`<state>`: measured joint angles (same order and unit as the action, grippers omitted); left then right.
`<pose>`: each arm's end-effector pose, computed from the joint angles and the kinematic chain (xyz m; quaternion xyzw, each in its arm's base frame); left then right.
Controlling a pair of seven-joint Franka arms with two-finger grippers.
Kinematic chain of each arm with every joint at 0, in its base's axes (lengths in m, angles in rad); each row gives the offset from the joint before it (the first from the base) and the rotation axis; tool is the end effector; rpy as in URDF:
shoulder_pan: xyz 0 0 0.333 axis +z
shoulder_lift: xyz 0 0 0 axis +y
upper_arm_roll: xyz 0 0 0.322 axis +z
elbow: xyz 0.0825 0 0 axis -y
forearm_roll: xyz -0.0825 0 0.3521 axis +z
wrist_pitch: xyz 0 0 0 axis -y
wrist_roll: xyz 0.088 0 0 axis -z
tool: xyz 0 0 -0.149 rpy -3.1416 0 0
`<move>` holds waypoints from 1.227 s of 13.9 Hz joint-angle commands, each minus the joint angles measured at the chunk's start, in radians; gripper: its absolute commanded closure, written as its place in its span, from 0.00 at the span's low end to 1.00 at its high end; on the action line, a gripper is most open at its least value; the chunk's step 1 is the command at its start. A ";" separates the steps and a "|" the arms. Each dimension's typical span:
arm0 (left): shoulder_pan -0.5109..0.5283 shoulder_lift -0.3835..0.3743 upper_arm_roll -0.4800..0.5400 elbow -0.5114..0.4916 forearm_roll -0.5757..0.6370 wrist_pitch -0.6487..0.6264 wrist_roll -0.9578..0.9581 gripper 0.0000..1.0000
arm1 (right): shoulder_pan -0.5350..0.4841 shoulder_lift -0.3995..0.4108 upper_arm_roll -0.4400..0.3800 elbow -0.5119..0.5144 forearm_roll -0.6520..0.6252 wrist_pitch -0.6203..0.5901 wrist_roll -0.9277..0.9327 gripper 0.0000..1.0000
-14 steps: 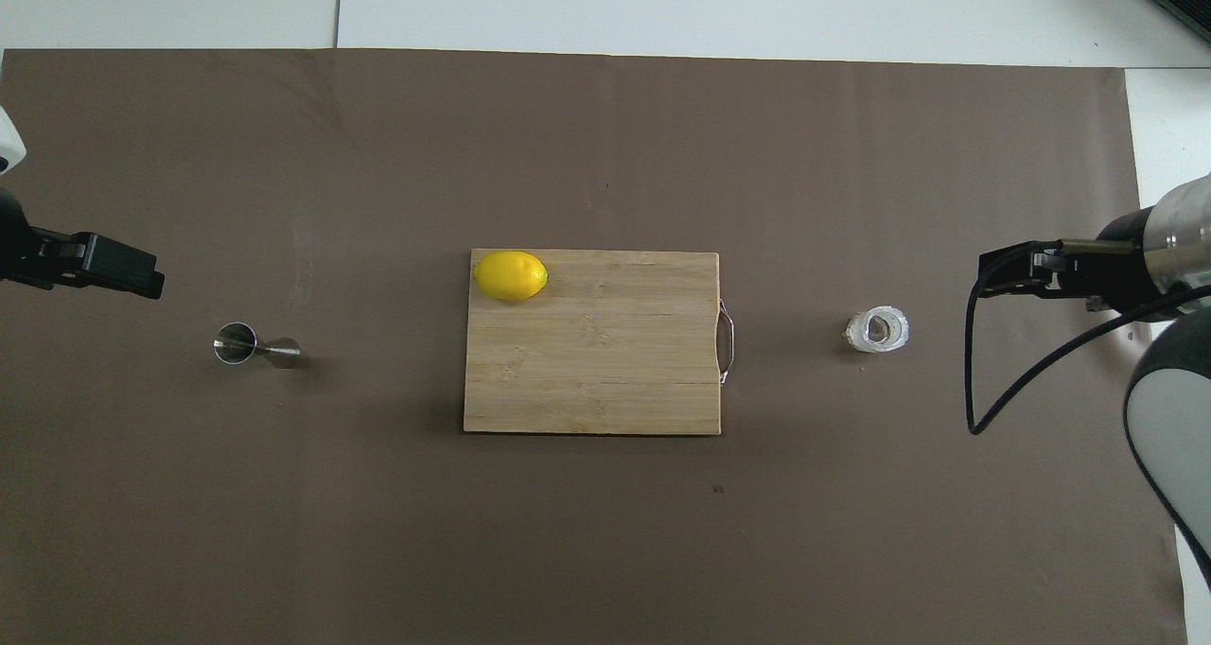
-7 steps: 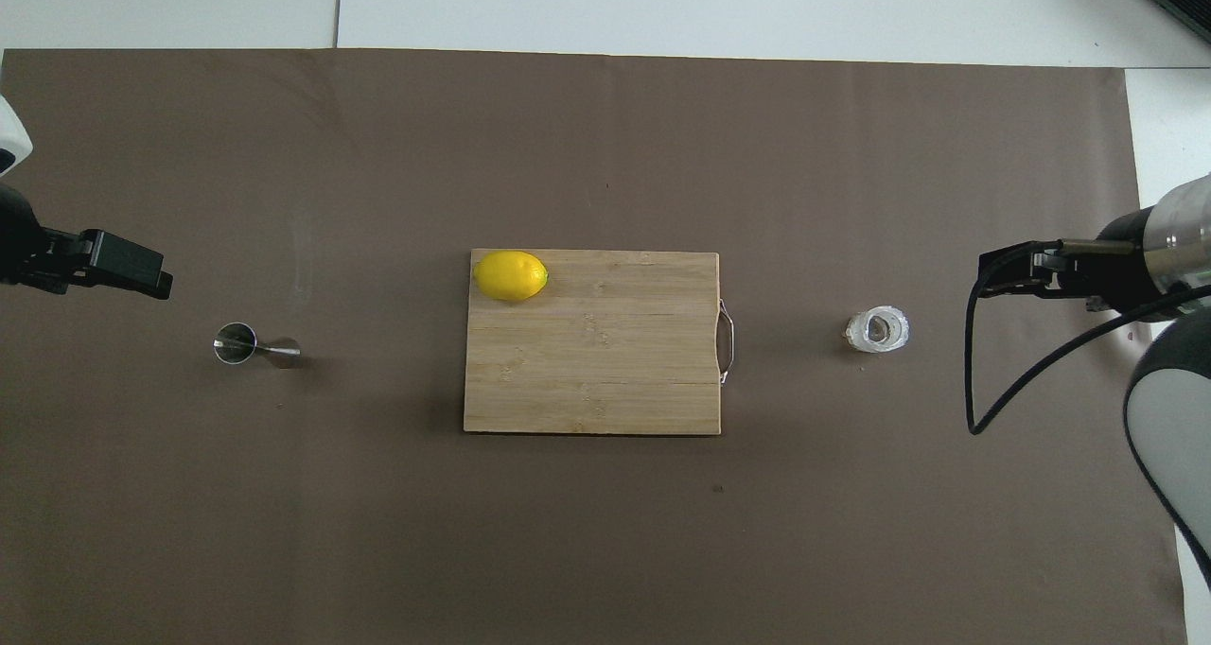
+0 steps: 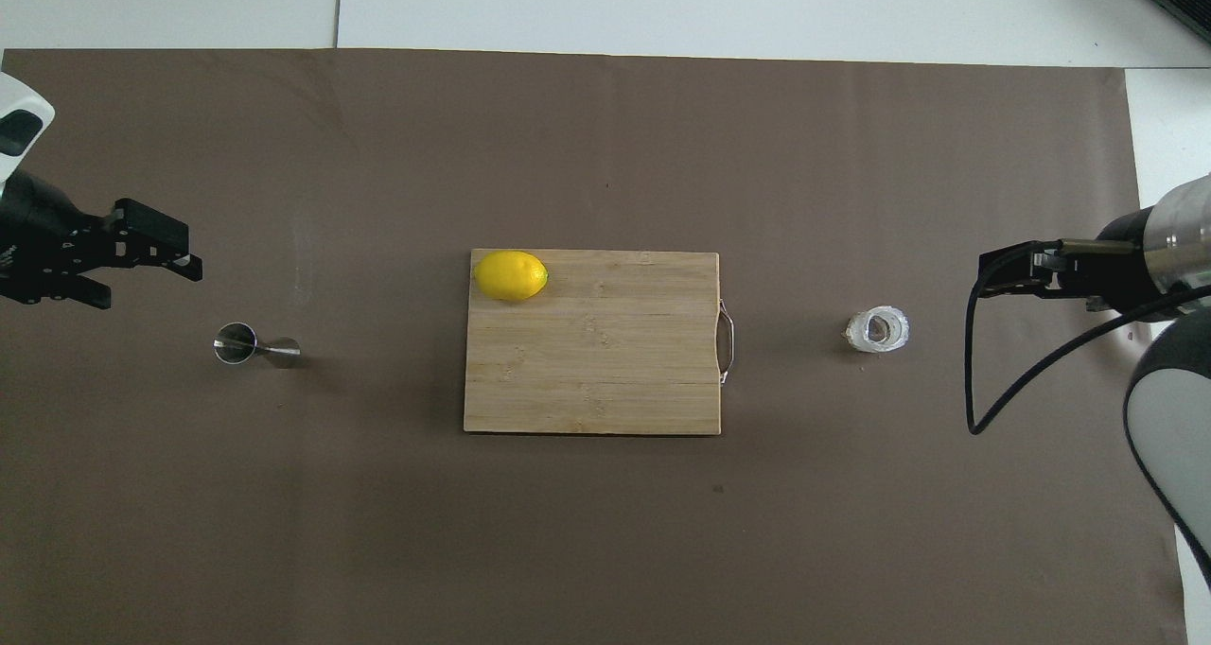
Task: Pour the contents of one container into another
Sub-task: 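Open the left gripper and move it toward the metal cup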
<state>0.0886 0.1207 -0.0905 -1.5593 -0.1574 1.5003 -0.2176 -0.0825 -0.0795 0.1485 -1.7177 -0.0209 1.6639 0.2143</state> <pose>0.5397 -0.0228 0.5264 0.9866 0.1082 -0.0979 0.0738 0.5045 0.0330 0.5721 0.9971 -0.0734 0.0146 0.0144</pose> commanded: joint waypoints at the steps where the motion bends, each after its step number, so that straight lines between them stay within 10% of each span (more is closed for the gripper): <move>1: 0.045 0.016 -0.005 0.024 -0.021 -0.025 -0.093 0.00 | -0.013 -0.014 0.003 -0.008 0.009 -0.012 -0.012 0.00; 17: 0.184 0.117 -0.005 0.016 -0.214 -0.046 -0.724 0.00 | -0.013 -0.014 0.005 -0.008 0.009 -0.012 -0.012 0.00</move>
<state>0.2618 0.2056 -0.0874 -1.5603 -0.3371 1.4727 -0.8656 -0.0825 -0.0795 0.1485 -1.7177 -0.0209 1.6639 0.2143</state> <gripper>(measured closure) 0.000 0.000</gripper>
